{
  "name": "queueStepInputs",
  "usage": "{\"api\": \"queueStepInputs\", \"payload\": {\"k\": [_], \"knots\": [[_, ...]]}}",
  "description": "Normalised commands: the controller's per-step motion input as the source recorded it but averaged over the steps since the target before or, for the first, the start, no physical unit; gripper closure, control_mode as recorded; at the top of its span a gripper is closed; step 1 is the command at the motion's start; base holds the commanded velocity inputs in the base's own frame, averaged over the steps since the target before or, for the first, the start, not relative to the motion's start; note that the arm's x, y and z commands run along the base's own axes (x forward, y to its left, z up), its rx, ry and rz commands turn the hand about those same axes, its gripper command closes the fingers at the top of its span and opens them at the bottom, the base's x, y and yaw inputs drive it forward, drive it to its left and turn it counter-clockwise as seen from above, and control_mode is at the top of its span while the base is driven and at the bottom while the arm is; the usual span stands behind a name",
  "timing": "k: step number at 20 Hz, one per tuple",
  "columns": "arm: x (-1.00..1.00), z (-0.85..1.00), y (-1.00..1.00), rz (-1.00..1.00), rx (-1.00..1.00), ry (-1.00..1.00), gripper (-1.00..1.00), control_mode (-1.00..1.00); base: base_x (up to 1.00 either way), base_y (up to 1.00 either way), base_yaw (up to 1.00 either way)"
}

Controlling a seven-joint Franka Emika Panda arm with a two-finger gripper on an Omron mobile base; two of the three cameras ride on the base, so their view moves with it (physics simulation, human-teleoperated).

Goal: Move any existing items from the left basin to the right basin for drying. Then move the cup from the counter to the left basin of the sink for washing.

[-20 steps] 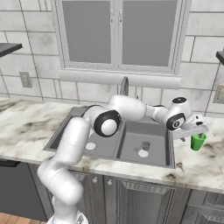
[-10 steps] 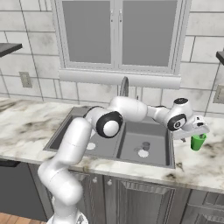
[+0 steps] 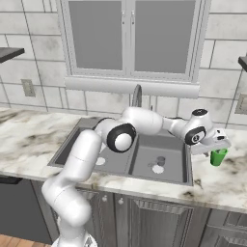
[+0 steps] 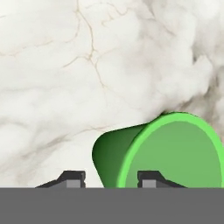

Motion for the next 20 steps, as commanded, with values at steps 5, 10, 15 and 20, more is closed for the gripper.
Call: {"api": "queueStepInputs", "payload": {"k": [5, 10, 15, 20], "knots": [[-0.03, 0.0, 0.0, 0.0, 0.0, 0.0, 1.0, -1.0, 0.0, 0.0, 0.0], [-0.37, 0.01, 0.0, 0.0, 0.03, 0.0, 1.0, -1.0, 0.0, 0.0, 0.0], [-0.78, 0.36, 0.21, 0.0, 0.04, 0.0, 1.0, -1.0, 0.0, 0.0, 0.0], [-0.75, 0.38, 0.76, 0.04, 0.01, 0.0, 1.0, -1.0, 0.0, 0.0, 0.0]]}}
